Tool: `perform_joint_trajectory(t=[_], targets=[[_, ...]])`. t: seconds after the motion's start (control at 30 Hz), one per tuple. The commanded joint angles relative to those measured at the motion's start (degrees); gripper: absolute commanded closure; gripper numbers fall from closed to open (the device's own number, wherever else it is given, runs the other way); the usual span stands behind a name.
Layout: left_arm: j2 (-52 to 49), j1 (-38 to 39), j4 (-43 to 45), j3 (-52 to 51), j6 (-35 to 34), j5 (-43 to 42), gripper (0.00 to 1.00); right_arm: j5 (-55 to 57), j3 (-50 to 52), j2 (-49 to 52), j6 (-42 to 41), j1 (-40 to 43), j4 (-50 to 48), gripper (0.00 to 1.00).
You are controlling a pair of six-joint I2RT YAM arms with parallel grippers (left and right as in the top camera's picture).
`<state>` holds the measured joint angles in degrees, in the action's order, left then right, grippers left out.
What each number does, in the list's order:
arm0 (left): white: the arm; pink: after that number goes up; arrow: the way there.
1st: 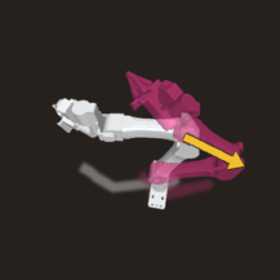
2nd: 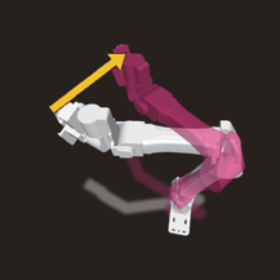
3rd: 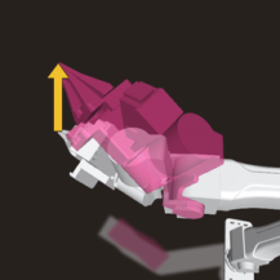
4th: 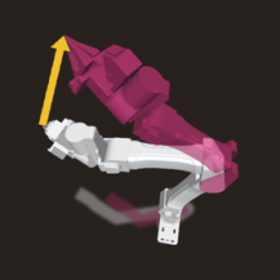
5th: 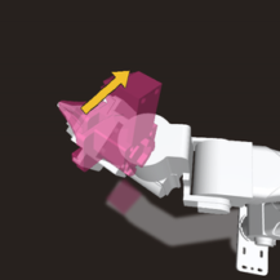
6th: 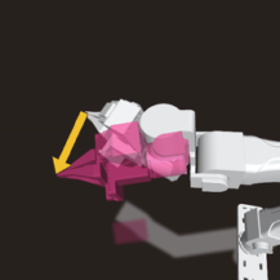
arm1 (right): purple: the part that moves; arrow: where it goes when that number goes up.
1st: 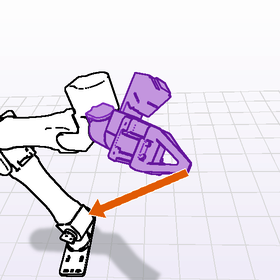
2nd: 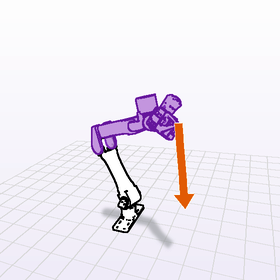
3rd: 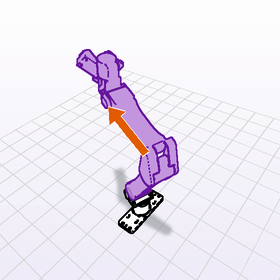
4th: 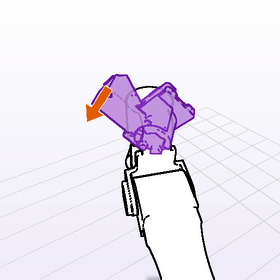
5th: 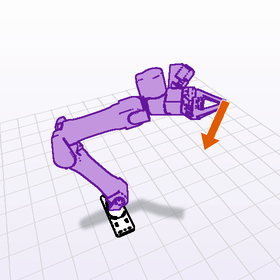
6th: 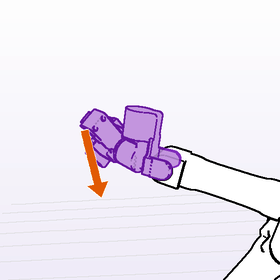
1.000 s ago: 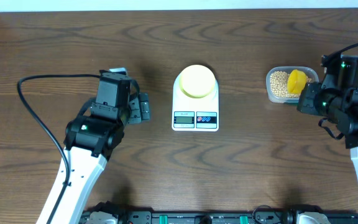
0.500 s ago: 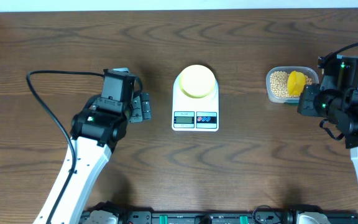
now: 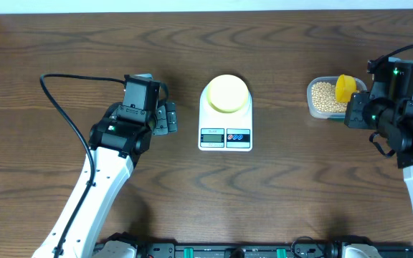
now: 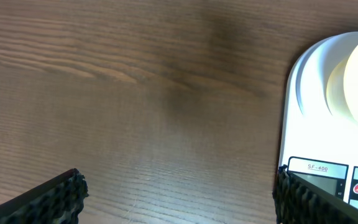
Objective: Scoop item into bowl and weigh 50g on scale
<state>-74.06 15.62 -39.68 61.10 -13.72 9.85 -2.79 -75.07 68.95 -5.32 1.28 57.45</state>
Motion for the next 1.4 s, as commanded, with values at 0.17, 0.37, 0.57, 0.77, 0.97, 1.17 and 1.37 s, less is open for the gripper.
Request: perform_joint_trajectory(t=[0.17, 0.37, 0.57, 0.77, 0.97, 1.17, 1.37], targets=[[0.0, -0.2, 1.7, -0.1, -0.6, 1.2, 0.02, 0.7, -0.9, 0.1, 1.1, 0.1, -0.4, 0.99], [0.0, -0.2, 4.5, -0.1, -0.6, -11.7, 0.02, 0.7, -0.9, 0.1, 1.1, 0.1, -2.3, 0.99], [0.0, -0.2, 6.0, -0.1, -0.6, -33.7, 0.02, 0.7, -0.9, 0.1, -2.4, 0.1, -2.6, 0.99], [0.0, -0.2, 6.0, -0.1, -0.6, -48.3, 0.02, 0.7, -0.9, 0.1, -6.5, 0.1, -1.1, 0.98], [0.0, -0.2, 5.5, -0.1, -0.5, -57.1, 0.02, 0.7, -0.9, 0.1, -10.4, 0.1, -0.9, 0.98], [0.0, 1.8, 4.1, -0.6, -0.5, -54.6, 0.31, 0.7, -0.9, 0.1, -10.5, 0.1, -0.4, 0.98], [0.0, 9.2, 0.9, -0.6, -5.6, -44.3, 0.75, 0.7, -0.9, 0.1, -10.6, 0.1, -0.4, 0.98]])
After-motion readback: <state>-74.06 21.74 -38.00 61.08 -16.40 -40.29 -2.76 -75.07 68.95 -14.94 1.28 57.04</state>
